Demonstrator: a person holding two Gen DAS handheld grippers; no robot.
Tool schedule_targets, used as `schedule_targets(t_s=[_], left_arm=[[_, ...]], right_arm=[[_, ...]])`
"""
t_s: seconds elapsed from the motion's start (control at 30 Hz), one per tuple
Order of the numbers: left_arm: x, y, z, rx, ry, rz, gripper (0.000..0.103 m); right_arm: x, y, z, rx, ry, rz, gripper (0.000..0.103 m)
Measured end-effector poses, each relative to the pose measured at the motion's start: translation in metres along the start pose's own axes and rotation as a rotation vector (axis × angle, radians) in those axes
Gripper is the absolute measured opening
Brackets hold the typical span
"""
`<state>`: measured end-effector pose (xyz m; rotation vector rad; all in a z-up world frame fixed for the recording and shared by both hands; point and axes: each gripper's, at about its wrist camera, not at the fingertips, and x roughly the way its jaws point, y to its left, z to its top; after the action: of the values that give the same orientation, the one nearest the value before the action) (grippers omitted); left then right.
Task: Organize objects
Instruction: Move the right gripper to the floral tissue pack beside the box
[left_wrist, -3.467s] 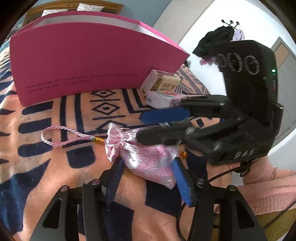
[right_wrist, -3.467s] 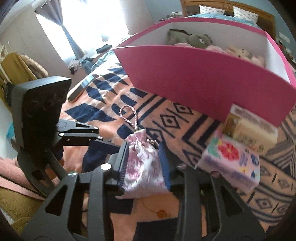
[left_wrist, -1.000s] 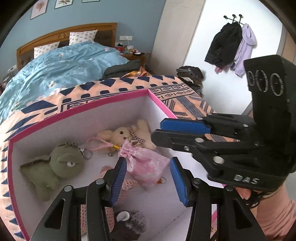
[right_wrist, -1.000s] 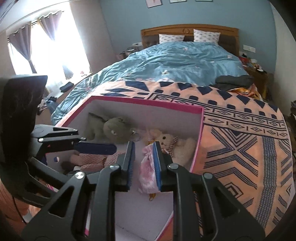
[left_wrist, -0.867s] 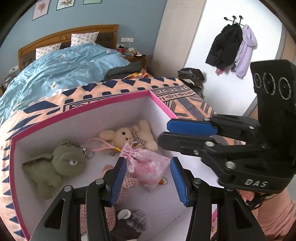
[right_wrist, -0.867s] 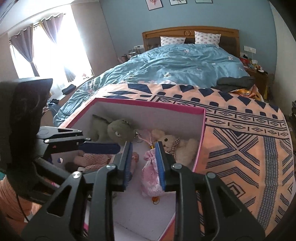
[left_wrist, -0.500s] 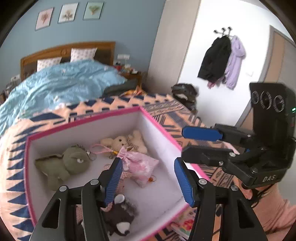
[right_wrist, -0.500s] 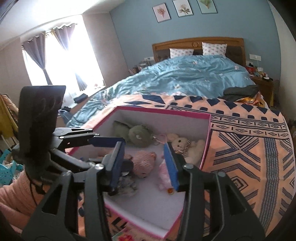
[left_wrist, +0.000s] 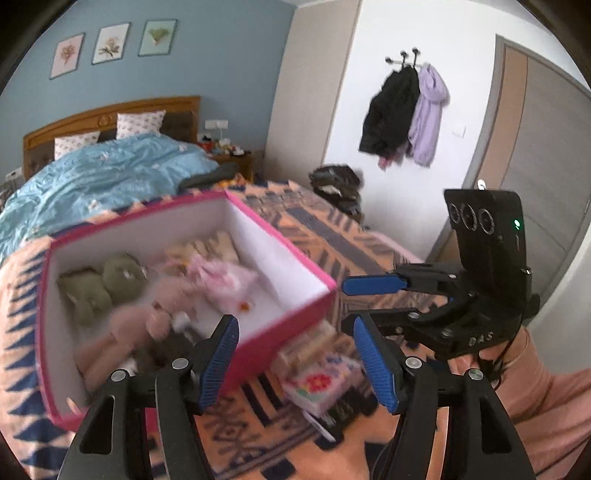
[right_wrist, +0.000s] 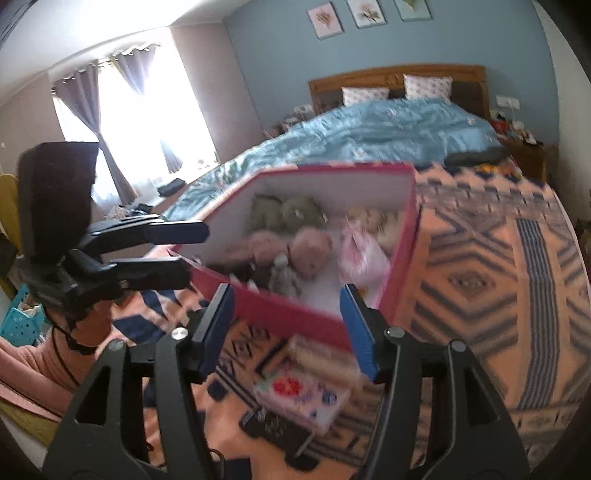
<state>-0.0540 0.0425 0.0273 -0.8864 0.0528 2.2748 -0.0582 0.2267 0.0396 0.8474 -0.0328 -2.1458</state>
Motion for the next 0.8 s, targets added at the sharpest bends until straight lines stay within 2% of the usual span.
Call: schedule_targets(t_s=[0.17, 0.33, 0.53, 0.67, 0.8], left_arm=[[0.028, -0.015, -0.034, -0.015, 0.1, -0.038, 0.066], [0.055, -0.012, -0.059, -0.087, 0.188, -0.058, 0.066], [0.065, -0.005, -0.072, -0.15, 0.205, -0.073, 0.064], [0.068, -0.005, -0.073, -0.168, 0.205, -0.089, 0.052], [0.072, -0.007, -0.073, -0.171, 0.208, -0.096, 0.044]], right_arm=[[0.01, -0.014, -0.031, 0.085, 0.073, -0.006, 0.061], [0.017, -0.033, -0.056, 0.188, 0.11, -0.006, 0.061], [0.018, -0.039, -0.067, 0.23, 0.121, 0.007, 0.061], [0.025, -0.039, -0.072, 0.242, 0.137, 0.018, 0.061], [0.03, -0.04, -0.074, 0.26, 0.138, 0.036, 0.059]])
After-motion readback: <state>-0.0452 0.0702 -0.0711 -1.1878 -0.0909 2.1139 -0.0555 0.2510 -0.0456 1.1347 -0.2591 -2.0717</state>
